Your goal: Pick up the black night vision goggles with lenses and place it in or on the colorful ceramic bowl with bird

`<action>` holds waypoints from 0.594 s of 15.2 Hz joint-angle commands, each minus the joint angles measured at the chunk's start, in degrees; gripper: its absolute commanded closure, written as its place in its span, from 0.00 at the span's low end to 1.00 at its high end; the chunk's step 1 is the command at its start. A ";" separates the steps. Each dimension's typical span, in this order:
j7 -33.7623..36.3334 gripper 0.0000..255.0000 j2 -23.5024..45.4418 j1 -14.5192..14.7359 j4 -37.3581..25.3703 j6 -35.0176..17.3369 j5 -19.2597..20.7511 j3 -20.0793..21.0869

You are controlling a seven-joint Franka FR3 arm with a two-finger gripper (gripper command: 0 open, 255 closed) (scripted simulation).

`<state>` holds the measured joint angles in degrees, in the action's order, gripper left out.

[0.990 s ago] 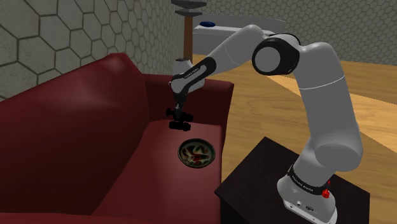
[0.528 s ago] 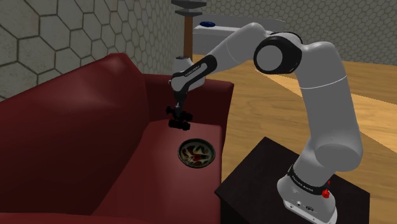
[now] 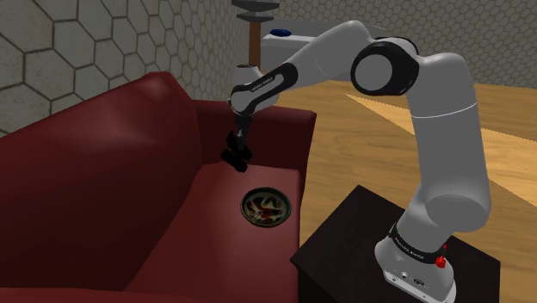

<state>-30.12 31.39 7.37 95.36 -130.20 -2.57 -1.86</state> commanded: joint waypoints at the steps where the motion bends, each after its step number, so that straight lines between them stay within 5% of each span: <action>1: 0.02 1.00 -0.84 -0.01 -0.40 1.20 0.05 -0.04; 9: 0.20 1.00 -3.71 0.03 -2.36 6.03 0.24 -0.14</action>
<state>-29.99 28.05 7.36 93.13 -124.62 -2.36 -1.99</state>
